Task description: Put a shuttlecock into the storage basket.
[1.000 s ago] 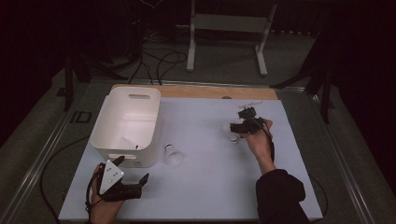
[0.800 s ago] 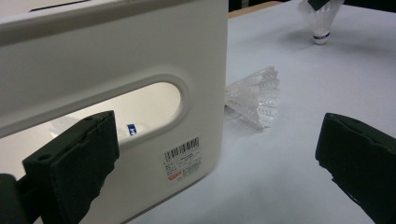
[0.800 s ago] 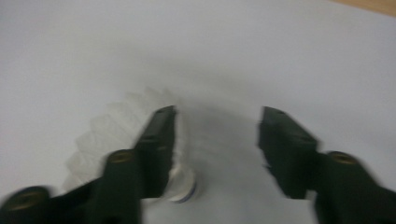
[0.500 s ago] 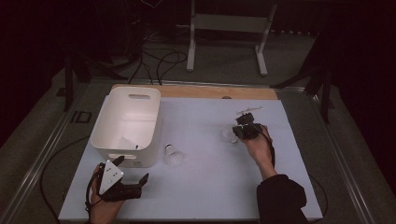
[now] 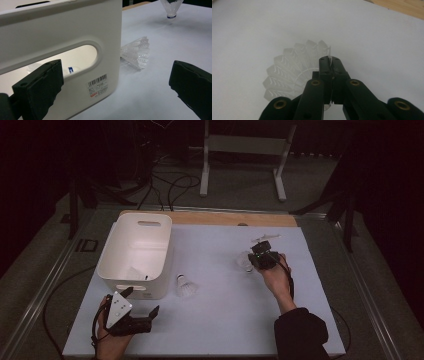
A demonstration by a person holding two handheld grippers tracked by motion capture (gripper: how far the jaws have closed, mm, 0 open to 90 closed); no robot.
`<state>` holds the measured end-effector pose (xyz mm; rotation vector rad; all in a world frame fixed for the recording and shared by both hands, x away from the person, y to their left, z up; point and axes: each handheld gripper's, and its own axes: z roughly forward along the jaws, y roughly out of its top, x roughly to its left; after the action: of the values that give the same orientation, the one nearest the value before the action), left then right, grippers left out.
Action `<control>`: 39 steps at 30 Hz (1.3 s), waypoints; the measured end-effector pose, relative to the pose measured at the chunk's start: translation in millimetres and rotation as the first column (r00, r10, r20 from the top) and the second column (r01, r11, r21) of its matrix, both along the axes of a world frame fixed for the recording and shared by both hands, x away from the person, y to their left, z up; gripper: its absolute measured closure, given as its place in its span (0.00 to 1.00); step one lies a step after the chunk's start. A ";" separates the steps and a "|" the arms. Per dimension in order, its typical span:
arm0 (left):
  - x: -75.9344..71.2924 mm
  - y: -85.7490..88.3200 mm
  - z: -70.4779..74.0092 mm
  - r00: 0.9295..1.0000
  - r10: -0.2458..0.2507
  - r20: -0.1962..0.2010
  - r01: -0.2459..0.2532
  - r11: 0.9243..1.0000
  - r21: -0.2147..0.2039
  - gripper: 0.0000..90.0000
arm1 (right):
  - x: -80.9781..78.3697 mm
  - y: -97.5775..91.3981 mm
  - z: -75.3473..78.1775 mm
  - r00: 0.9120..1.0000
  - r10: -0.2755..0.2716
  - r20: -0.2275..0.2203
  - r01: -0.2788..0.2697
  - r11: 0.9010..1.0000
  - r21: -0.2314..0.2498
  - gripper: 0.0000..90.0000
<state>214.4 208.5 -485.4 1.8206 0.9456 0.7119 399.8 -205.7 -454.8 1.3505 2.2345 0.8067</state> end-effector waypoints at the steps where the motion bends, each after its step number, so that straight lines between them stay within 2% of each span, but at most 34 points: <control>1: 0.0 0.1 0.0 1.000 0.000 0.000 0.000 1.000 0.000 0.00 | -0.6 0.3 0.7 1.000 0.000 0.001 0.000 1.000 0.001 0.99; 25: 0.2 -0.3 -0.1 1.000 -0.004 0.000 0.004 1.000 0.004 0.00 | -8.5 3.7 15.0 0.998 0.005 0.064 -0.006 1.000 0.016 0.99; 39: 0.1 -0.1 0.0 1.000 -0.003 0.000 0.003 1.000 0.004 0.00 | -12.1 2.2 24.1 0.994 0.023 0.109 -0.026 0.999 0.028 0.99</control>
<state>214.5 208.4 -485.4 1.8253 0.9425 0.7123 387.7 -203.5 -430.8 1.2635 2.1666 0.9029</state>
